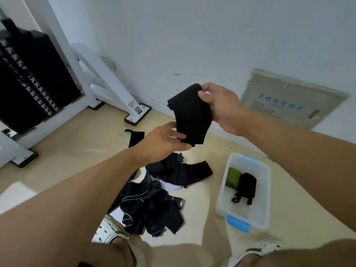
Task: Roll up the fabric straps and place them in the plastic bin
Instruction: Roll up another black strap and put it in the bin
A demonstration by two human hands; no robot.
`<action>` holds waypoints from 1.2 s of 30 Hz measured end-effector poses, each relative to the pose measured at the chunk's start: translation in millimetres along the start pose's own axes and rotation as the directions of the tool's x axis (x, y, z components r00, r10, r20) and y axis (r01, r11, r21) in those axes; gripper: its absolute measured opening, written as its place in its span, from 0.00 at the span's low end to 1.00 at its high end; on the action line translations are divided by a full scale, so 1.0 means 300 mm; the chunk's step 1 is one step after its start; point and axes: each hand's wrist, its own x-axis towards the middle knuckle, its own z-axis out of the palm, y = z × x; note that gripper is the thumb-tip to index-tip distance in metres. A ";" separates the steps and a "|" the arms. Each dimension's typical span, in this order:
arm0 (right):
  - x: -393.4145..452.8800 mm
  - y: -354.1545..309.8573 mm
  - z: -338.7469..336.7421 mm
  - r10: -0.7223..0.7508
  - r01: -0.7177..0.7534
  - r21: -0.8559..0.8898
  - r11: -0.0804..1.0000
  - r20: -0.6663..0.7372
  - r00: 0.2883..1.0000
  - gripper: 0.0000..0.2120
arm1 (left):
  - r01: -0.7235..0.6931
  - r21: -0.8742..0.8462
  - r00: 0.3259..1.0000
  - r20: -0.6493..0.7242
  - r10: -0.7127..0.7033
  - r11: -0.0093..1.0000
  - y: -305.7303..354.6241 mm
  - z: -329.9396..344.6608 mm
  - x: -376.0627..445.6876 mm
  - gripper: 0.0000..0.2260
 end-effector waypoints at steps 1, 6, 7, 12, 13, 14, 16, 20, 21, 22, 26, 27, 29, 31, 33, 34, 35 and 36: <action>-0.036 -0.014 -0.015 -0.022 0.024 -0.052 0.998 0.046 0.999 0.07 | -0.006 -0.090 0.999 0.053 0.011 0.996 0.014 0.006 -0.004 0.31; -0.175 0.042 -0.056 -0.045 0.088 -0.129 0.988 0.306 0.951 0.09 | 0.022 -0.359 0.996 -0.068 -0.050 0.933 0.055 0.030 -0.022 0.20; -0.188 0.058 -0.062 -0.029 0.081 -0.151 0.985 0.317 0.948 0.11 | 0.025 -0.362 0.994 -0.089 -0.061 0.932 0.062 0.029 -0.033 0.18; -0.199 0.144 -0.089 0.034 0.050 -0.269 0.962 0.297 0.954 0.11 | -0.032 -0.469 0.996 -0.091 -0.012 0.883 0.057 0.005 -0.047 0.35; -0.198 0.164 -0.089 0.050 0.035 -0.277 0.960 0.291 0.955 0.12 | -0.040 -0.522 0.996 -0.087 -0.006 0.852 0.059 -0.002 -0.046 0.31; -0.198 0.183 -0.088 0.070 0.020 -0.294 0.956 0.292 0.954 0.13 | -0.049 -0.580 0.996 -0.086 -0.002 0.813 0.065 -0.009 -0.049 0.26; -0.200 0.208 -0.082 0.125 -0.009 -0.368 0.930 0.291 0.948 0.14 | -0.065 -0.677 0.997 -0.081 0.014 0.733 0.076 -0.014 -0.052 0.15; -0.184 0.254 -0.071 0.205 -0.053 -0.437 0.898 0.309 0.929 0.12 | -0.100 -0.753 0.985 -0.167 -0.043 0.651 0.095 0.002 -0.050 0.10; -0.183 0.258 -0.067 0.208 -0.062 -0.418 0.907 0.313 0.927 0.12 | -0.106 -0.730 0.983 -0.179 -0.039 0.675 0.095 0.007 -0.047 0.09; -0.181 0.260 -0.062 0.203 -0.073 -0.382 0.921 0.312 0.928 0.12 | -0.105 -0.703 0.984 -0.174 -0.027 0.703 0.095 0.013 -0.046 0.09; -0.177 0.251 -0.048 0.146 -0.070 -0.250 0.966 0.300 0.943 0.10 | -0.083 -0.654 0.994 -0.111 0.013 0.752 0.081 0.027 -0.045 0.08; -0.178 0.248 -0.046 0.133 -0.058 -0.257 0.965 0.283 0.950 0.09 | -0.081 -0.635 0.995 -0.096 0.026 0.769 0.080 0.028 -0.044 0.07; -0.176 0.244 -0.040 0.123 -0.041 -0.323 0.945 0.238 0.963 0.08 | -0.086 -0.569 0.995 -0.085 0.046 0.818 0.080 0.030 -0.044 0.07; -0.175 0.245 -0.034 0.112 -0.032 -0.386 0.922 0.186 0.976 0.06 | -0.114 -0.481 0.990 -0.128 0.060 0.869 0.079 0.029 -0.045 0.08; -0.170 0.246 -0.024 0.052 -0.007 -0.441 0.897 0.092 0.994 0.04 | -0.152 -0.361 0.972 -0.225 0.072 0.920 0.082 0.024 -0.046 0.11; -0.169 0.242 -0.018 0.021 -0.003 -0.439 0.899 0.038 0.999 0.04 | -0.133 -0.281 0.956 -0.288 0.049 0.950 0.083 0.021 -0.047 0.13; -0.170 0.234 -0.009 -0.002 -0.004 -0.416 0.910 -0.013 1.000 0.06 | -0.080 -0.195 0.936 -0.351 0.007 0.978 0.085 0.017 -0.049 0.16; -0.171 0.225 0.000 -0.023 -0.002 -0.388 0.922 -0.058 0.998 0.08 | -0.008 -0.142 0.918 -0.394 -0.049 0.990 0.088 0.013 -0.053 0.19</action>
